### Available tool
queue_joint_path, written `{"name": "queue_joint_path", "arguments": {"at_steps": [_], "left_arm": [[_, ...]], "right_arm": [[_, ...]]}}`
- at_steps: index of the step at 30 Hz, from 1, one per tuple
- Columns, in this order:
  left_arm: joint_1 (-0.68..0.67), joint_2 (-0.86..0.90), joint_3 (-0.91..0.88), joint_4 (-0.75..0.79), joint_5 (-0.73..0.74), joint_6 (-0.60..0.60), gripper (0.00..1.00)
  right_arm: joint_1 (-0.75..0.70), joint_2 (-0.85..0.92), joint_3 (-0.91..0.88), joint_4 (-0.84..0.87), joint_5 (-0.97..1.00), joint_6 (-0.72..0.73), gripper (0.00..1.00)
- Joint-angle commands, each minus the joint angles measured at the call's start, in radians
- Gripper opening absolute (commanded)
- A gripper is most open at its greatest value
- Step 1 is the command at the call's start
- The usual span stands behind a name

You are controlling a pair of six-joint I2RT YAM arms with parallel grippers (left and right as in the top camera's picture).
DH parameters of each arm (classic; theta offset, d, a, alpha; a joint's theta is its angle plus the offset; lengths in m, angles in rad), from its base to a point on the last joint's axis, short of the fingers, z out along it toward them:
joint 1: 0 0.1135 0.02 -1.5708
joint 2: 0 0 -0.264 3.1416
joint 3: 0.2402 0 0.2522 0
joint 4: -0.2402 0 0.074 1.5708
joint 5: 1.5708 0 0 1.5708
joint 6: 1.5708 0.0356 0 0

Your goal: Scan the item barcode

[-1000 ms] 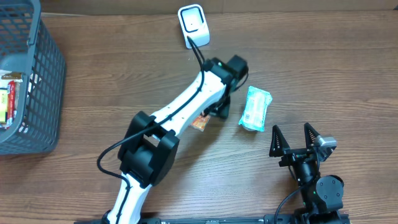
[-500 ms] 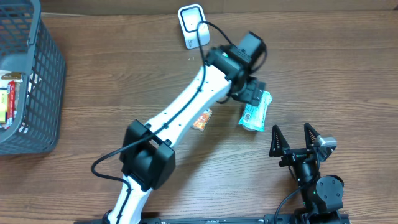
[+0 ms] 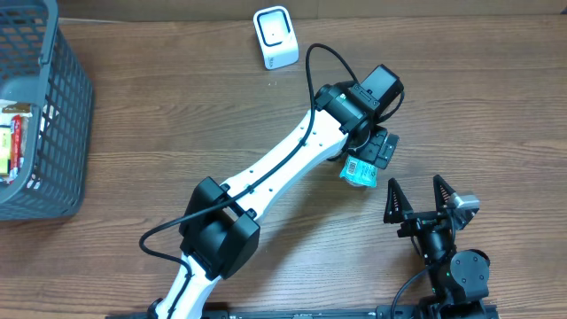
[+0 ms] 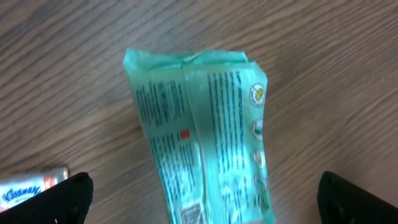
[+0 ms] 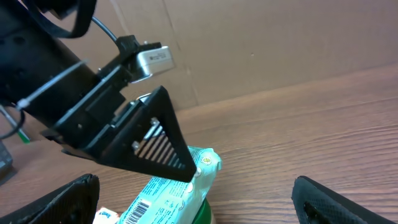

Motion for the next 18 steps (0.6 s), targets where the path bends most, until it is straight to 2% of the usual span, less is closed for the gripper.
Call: {"name": "queue_joint_path", "arguments": {"at_steps": [1,5,11,14,18], "left_arm": [[-0.016,0.018,-0.050,0.024,-0.014,-0.008,0.99],[-0.023,0.018,-0.097,0.053,-0.014,-0.016,0.93],[-0.022,0.018,-0.113,0.071,-0.014,-0.016,0.73],[-0.023,0.018,-0.113,0.082,-0.014,-0.016,0.73],[-0.023,0.018,-0.113,0.082,-0.015,-0.042,0.82]], "right_arm": [[-0.007,-0.009,-0.010,0.002,0.005,-0.003,1.00],[-0.007,-0.009,-0.010,0.002,0.005,-0.003,1.00],[-0.007,-0.009,-0.010,0.002,0.005,-0.003,1.00],[-0.007,-0.009,-0.010,0.002,0.005,-0.003,1.00],[-0.007,-0.009,-0.010,0.002,0.005,-0.003,1.00]]}}
